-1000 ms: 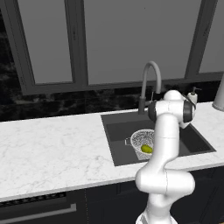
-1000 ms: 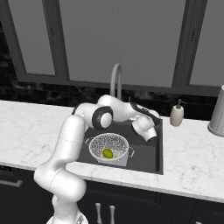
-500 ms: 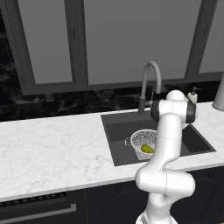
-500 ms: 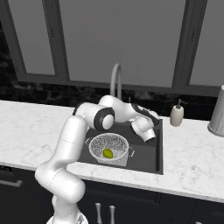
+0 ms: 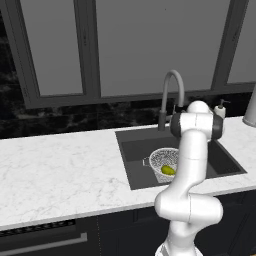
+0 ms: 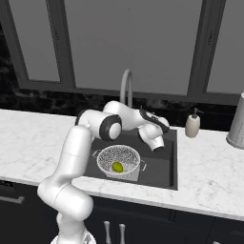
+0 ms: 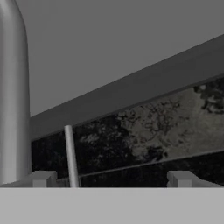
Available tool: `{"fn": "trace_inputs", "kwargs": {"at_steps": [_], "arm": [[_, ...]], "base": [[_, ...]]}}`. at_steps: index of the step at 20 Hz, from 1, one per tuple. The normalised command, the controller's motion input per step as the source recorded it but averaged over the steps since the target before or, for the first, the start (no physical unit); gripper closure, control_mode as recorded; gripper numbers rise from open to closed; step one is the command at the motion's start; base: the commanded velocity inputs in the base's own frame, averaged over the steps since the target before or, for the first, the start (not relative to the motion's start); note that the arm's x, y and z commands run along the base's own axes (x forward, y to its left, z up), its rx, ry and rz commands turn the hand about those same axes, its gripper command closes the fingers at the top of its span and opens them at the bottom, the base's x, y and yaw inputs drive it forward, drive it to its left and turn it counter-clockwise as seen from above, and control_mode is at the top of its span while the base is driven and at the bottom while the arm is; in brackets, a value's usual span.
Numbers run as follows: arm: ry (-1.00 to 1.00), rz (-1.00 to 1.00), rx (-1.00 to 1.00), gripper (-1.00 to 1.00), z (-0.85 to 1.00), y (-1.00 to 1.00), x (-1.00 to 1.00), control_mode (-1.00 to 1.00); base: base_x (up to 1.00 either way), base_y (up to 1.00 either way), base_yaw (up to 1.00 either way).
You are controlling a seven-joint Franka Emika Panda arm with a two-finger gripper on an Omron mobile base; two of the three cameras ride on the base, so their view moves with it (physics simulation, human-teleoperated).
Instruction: Put the colander in the sink, put the pear in the colander, and turn on the sink faucet and pour water over the colander.
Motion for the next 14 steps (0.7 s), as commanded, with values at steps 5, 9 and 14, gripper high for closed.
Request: {"fn": "trace_inputs", "kwargs": {"at_steps": [5,9,14], "arm": [[0.0,0.0,0.0,-1.0,0.05,0.05,0.08,-1.0],[0.0,0.0,0.0,-1.0,0.04,0.0,0.16,-1.0],[0.0,0.0,0.0,-1.0,0.02,0.01,0.2,-1.0]], "base": [[0.0,0.0,0.0],[0.0,0.0,0.0],[0.0,0.0,0.0]]}}
